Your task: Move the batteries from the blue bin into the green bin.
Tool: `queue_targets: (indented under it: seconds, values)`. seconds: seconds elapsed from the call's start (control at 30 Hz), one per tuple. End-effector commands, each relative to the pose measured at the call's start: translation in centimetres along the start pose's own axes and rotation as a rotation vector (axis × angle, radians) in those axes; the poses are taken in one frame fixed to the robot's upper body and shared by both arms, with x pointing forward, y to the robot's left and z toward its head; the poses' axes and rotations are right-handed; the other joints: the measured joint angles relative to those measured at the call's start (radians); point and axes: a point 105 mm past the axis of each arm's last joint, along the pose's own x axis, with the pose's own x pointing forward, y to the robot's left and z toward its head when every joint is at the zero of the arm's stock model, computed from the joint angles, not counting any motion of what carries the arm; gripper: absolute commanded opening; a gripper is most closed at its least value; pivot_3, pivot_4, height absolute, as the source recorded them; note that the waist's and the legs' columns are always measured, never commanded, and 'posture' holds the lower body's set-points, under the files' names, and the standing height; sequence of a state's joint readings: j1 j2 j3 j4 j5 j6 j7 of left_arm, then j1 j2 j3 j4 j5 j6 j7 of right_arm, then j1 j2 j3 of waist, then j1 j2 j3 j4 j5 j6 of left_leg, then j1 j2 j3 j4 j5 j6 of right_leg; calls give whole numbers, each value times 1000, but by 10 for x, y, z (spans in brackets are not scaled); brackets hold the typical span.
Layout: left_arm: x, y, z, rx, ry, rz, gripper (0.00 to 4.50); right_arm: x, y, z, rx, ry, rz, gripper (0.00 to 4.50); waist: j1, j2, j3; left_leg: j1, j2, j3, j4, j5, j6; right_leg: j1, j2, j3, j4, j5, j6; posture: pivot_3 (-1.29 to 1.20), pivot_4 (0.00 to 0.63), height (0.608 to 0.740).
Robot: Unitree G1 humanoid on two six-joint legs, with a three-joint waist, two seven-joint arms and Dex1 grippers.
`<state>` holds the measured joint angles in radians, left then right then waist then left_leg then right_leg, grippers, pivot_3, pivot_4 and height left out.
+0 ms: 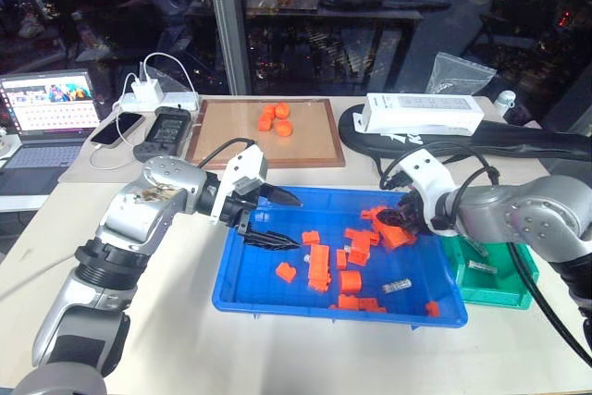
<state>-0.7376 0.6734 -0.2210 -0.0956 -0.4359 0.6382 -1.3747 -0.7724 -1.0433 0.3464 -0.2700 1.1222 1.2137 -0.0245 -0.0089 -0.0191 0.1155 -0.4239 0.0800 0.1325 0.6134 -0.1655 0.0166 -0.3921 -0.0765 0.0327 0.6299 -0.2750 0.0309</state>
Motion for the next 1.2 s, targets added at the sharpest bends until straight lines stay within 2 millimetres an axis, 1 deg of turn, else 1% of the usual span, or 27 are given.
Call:
queue_targets:
  seconds: [0.03,0.1,0.13,0.17,0.23,0.27,0.3,0.37,0.43,0.5,0.63,0.67,0.77,0.9,0.97,1.0,1.13,1.2]
  values:
    - [-1,-3,11,37,-22,-13,4500,-24,-1,22,-63,-101,9,4451,-1,0,0,0,0,0,0,0,0,0,0,0,0,0,0,0,150,699]
    - [0,-3,11,36,-23,-24,4500,-34,9,30,-108,-182,80,4451,0,0,0,0,0,0,0,0,0,0,0,0,0,0,0,0,150,699]
    - [1,-3,12,38,-24,-28,4500,-40,14,31,-170,-215,104,4451,1,0,0,0,0,0,0,0,0,0,0,0,0,0,0,0,150,699]
    - [3,-3,12,41,-25,-33,4500,-46,17,26,-236,-209,132,4451,4,0,0,0,0,0,0,0,0,1,0,-1,0,0,0,0,150,699]
    - [4,-2,13,46,-26,-43,4500,-54,24,6,-296,-115,218,4451,11,1,0,0,-1,0,0,0,0,1,0,-1,0,0,1,0,150,699]
    - [5,-2,13,47,-26,-47,4500,-57,30,-4,-300,-70,281,4451,12,1,0,0,-1,0,0,0,0,1,-1,-1,-1,-1,1,0,150,699]
    - [6,-2,13,49,-27,-53,4500,-60,36,-11,-270,-39,362,4451,13,1,0,0,-1,0,0,0,0,1,-1,-1,-1,-1,1,0,150,699]
    - [8,-2,14,52,-32,-65,4500,-62,46,-23,-281,0,454,4451,12,0,0,2,0,0,1,0,0,3,0,-1,-1,0,1,0,150,699]
    - [11,-3,16,56,-36,-79,4500,-57,51,-39,-337,54,494,4451,9,0,0,2,0,0,1,0,0,2,0,-1,0,0,0,0,150,699]
    - [11,-4,17,57,-36,-86,4500,-52,51,-52,-392,95,512,4451,6,1,0,2,0,0,2,0,0,2,0,-1,0,0,0,0,150,699]
    - [8,-6,15,54,-30,-84,4500,-44,48,-67,-479,135,528,4451,5,1,-1,2,0,0,2,0,0,1,0,-1,0,-1,1,0,150,699]
    - [7,-6,15,53,-28,-80,4500,-38,45,-71,-511,144,521,4451,5,1,-1,2,0,0,2,0,0,1,0,-1,0,-1,0,0,150,699]
    - [6,-8,14,50,-24,-75,4500,-23,37,-75,-566,146,495,4451,5,1,-1,2,0,0,2,0,0,1,0,-1,0,-1,0,0,150,699]
    - [6,-10,14,50,-24,-74,4500,-12,34,-80,-586,152,491,4451,5,2,-1,2,0,0,2,0,0,1,0,-1,1,-1,1,0,150,699]
    - [7,-11,14,49,-24,-73,4500,-7,34,-84,-588,154,489,3937,7,2,-1,2,-1,1,3,0,0,1,0,-1,1,-1,1,0,150,699]
    - [7,-11,14,48,-24,-72,4500,-5,35,-85,-589,156,489,3826,8,2,-1,2,-1,1,3,0,0,1,0,-1,1,-1,1,0,150,699]
    - [6,-11,13,45,-20,-68,4500,-4,36,-86,-584,157,495,2361,10,2,-1,2,-1,1,3,0,0,2,0,-1,1,-1,1,0,150,699]
    - [6,-11,13,45,-19,-68,4500,-5,38,-83,-574,145,498,1792,10,2,-1,2,-1,2,3,0,0,3,0,-1,1,-1,1,0,150,699]
